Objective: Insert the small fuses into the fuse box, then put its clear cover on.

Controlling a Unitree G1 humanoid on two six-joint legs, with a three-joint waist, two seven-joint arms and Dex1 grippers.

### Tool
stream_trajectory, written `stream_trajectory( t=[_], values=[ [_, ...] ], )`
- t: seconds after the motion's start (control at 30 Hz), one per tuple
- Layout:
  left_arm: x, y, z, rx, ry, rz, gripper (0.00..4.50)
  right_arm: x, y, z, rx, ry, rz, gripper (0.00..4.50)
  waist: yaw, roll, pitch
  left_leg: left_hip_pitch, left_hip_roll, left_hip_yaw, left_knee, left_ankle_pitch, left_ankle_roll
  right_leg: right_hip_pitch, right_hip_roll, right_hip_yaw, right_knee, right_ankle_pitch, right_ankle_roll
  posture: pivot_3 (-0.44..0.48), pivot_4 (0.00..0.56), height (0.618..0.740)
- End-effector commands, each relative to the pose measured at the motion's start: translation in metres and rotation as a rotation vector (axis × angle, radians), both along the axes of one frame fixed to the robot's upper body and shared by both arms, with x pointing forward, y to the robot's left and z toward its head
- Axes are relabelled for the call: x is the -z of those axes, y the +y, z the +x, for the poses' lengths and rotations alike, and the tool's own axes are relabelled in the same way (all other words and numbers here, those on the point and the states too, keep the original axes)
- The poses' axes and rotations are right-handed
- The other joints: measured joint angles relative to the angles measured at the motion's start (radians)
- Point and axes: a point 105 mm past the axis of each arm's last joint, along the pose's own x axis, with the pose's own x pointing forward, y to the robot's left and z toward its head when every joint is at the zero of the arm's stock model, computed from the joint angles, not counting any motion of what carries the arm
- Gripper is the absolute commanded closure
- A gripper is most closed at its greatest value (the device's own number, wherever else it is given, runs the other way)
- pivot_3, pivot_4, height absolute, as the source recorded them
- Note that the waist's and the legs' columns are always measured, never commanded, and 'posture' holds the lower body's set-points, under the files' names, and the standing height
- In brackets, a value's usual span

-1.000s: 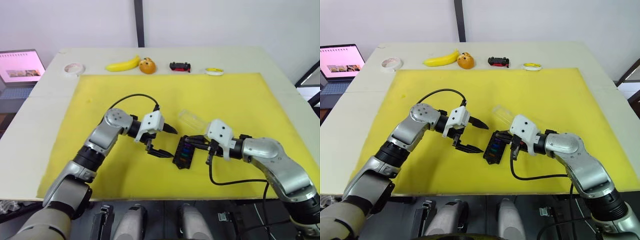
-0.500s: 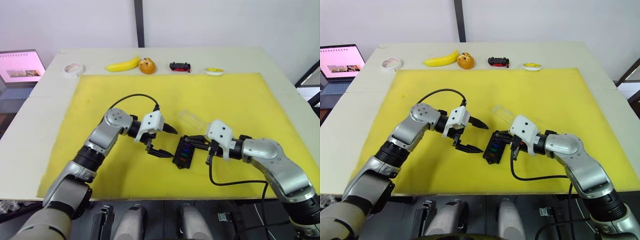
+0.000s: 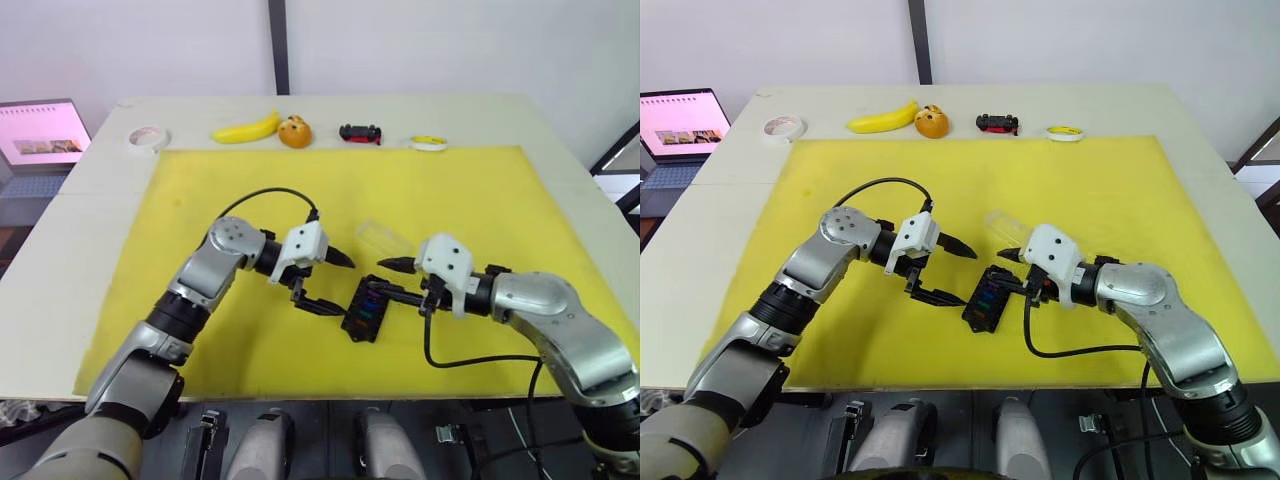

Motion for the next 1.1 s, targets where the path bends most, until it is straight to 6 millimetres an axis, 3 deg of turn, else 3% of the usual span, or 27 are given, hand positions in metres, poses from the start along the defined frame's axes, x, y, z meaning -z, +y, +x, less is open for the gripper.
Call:
stream_trajectory(
  t=[0.03, 0.2, 0.3, 0.37, 0.4, 1.1],
  values=[
    [-0.011, 0.001, 0.000, 0.004, -0.037, -0.015, 0.00, -0.016, 0.000, -0.006, -0.013, -0.031, 0.026, 2.52, 0.000, 0.000, 0.000, 0.000, 0.000, 0.000, 0.000, 0.000, 0.000, 0.000, 0.000, 0.000, 0.000, 0.000, 0.000, 0.000, 0.150, 0.740],
    [-0.012, -0.001, -0.001, 0.016, -0.034, -0.025, 0.00, -0.017, -0.001, -0.003, 0.020, 0.018, 0.113, 2.52, 0.000, 0.000, 0.000, 0.000, 0.000, 0.000, 0.000, 0.000, 0.000, 0.000, 0.000, 0.000, 0.000, 0.000, 0.000, 0.000, 0.150, 0.740],
    [-0.012, -0.002, -0.001, 0.017, -0.037, -0.025, 0.00, -0.013, -0.002, -0.001, 0.038, 0.072, 0.196, 3.38, 0.000, 0.000, 0.000, 0.000, 0.000, 0.000, 0.000, 0.000, 0.000, 0.000, 0.000, 0.000, 0.000, 0.000, 0.000, 0.000, 0.150, 0.740],
    [-0.012, -0.003, -0.002, 0.020, -0.037, -0.025, 0.00, -0.010, -0.001, -0.001, 0.039, 0.097, 0.218, 4.33, 0.000, 0.000, 0.000, 0.000, 0.000, 0.000, 0.000, 0.000, 0.000, 0.000, 0.000, 0.000, 0.000, 0.000, 0.000, 0.000, 0.150, 0.740],
    [-0.012, -0.003, -0.002, 0.021, -0.037, -0.025, 0.00, -0.009, 0.000, -0.001, 0.042, 0.108, 0.226, 4.43, 0.000, 0.000, 0.000, 0.000, 0.000, 0.000, 0.000, 0.000, 0.000, 0.000, 0.000, 0.000, 0.000, 0.000, 0.000, 0.000, 0.150, 0.740],
    [-0.014, -0.004, -0.001, 0.017, -0.047, -0.027, 0.00, 0.035, 0.000, -0.009, 0.094, 0.278, 0.174, 4.43, 0.000, 0.000, -0.001, 0.001, 0.000, 0.000, 0.001, 0.000, 0.000, 0.000, 0.000, 0.001, 0.001, 0.000, 0.000, 0.000, 0.150, 0.740]
  ],
)
